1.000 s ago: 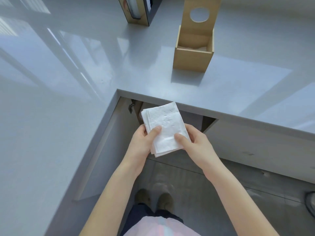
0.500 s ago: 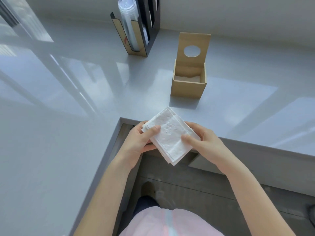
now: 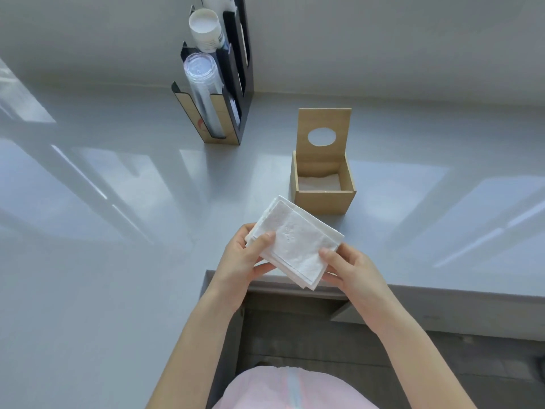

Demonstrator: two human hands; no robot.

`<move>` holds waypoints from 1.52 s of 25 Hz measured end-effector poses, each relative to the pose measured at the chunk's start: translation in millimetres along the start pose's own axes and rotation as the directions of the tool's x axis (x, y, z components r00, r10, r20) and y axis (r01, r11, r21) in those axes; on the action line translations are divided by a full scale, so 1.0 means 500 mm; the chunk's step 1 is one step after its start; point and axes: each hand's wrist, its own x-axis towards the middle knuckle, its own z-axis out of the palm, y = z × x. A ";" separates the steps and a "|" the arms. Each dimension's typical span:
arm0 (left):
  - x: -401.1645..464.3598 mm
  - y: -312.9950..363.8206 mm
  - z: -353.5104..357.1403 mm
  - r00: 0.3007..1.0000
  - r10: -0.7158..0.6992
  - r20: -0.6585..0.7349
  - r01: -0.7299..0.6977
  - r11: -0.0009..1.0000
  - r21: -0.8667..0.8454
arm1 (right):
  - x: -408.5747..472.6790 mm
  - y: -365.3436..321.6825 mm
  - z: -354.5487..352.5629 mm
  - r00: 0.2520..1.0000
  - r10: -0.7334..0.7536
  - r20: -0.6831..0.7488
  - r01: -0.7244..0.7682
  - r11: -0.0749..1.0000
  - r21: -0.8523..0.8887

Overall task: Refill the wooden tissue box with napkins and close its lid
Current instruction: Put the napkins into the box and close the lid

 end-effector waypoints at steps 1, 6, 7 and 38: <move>0.011 0.004 0.000 1.000 0.001 0.000 -0.001 1.000 0.026 | 0.009 -0.003 -0.001 1.000 -0.002 -0.028 0.002 1.000 -0.010; 0.057 0.021 0.016 1.000 0.003 -0.029 0.000 0.995 0.103 | 0.050 -0.030 -0.024 0.996 -0.013 -0.088 0.007 0.998 -0.067; 0.068 0.025 0.021 1.000 0.001 -0.030 0.002 0.993 0.116 | 0.060 -0.036 -0.032 0.996 -0.011 -0.086 0.005 0.997 -0.074; 0.343 0.101 0.162 0.936 0.247 -0.251 0.026 0.661 0.750 | 0.363 -0.203 -0.178 0.981 -0.170 -0.097 0.044 0.671 -0.740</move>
